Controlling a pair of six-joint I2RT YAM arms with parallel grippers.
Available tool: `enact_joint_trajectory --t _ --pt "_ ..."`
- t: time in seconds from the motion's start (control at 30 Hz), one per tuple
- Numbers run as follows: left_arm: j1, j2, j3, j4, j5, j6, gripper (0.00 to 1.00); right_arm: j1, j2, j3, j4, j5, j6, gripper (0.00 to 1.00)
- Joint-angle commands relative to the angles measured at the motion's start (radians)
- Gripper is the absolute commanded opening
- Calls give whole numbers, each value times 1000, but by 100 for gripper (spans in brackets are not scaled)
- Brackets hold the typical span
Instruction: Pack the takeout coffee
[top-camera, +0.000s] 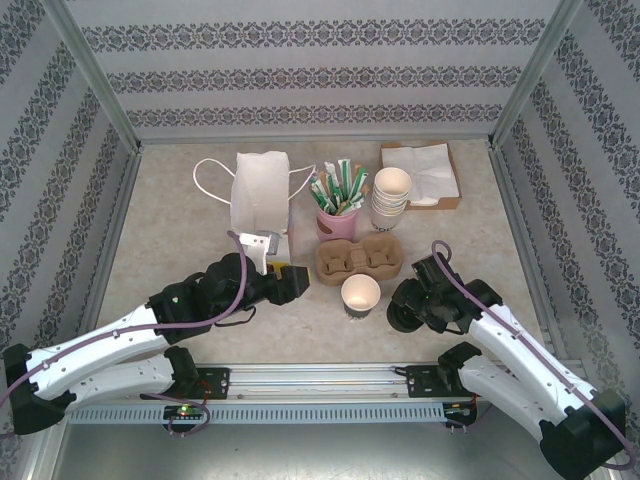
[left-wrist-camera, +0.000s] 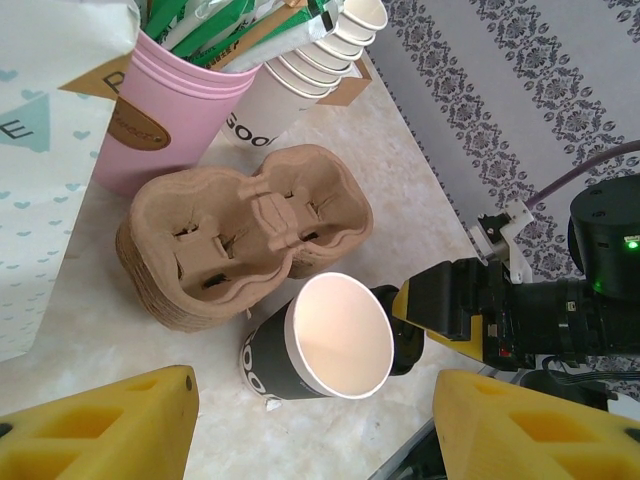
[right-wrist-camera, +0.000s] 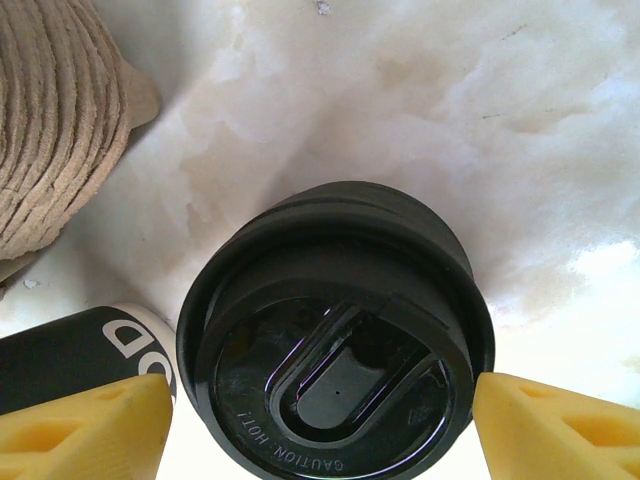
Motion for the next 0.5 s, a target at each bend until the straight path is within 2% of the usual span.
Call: enact_joint_trajectory --t 0.0,0.47 --pt "-16 2 -8 43 12 -11 64 14 14 17 -4 24 16 79" --pt "-16 0 -9 36 13 -17 64 21 28 -1 12 32 23 75"
